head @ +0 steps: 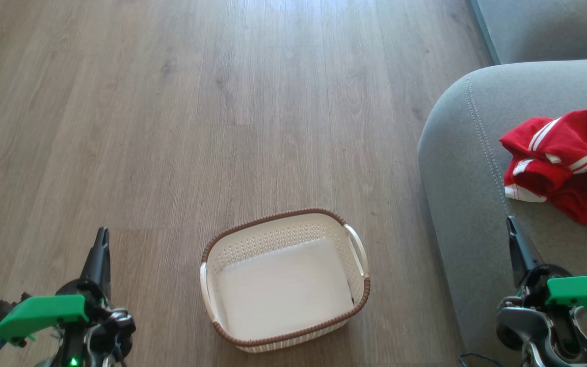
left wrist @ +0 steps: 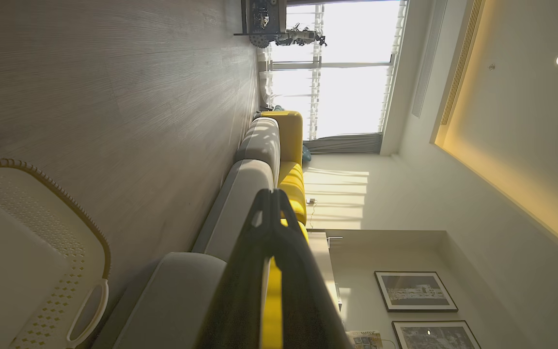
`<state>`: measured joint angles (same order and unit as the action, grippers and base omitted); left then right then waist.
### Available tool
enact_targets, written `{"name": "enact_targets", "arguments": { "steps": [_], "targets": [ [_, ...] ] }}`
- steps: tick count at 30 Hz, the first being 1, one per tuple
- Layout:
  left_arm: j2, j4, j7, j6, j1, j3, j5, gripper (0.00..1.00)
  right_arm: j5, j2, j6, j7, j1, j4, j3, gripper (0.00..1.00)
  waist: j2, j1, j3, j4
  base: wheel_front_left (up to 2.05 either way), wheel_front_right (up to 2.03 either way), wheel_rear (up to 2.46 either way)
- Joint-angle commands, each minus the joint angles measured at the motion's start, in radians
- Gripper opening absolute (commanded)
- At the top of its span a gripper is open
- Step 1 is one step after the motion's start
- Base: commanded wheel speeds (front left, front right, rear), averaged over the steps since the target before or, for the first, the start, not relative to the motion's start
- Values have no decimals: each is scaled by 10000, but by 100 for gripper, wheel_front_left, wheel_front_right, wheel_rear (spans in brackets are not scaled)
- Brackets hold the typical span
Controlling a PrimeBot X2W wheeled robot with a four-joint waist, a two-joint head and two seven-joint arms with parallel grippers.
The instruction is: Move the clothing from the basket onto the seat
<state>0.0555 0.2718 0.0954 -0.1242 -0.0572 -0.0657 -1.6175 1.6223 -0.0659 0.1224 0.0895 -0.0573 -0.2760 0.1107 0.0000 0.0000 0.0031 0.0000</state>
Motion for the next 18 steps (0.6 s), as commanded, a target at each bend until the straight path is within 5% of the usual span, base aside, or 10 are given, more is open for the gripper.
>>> {"name": "enact_targets", "arguments": {
  "steps": [1, 18],
  "targets": [
    [53, -270, 64, -65, -496, -339, -29, 0, 31, 8, 83, 75, -487, 324, -172, 0, 0, 0, 0, 0, 0, 0, 0],
    [31, -269, 90, -65, -499, -371, -2, 0, -5, 38, 83, 109, -491, 321, -129, 0, 0, 0, 0, 0, 0, 0, 0]
  ]
}}
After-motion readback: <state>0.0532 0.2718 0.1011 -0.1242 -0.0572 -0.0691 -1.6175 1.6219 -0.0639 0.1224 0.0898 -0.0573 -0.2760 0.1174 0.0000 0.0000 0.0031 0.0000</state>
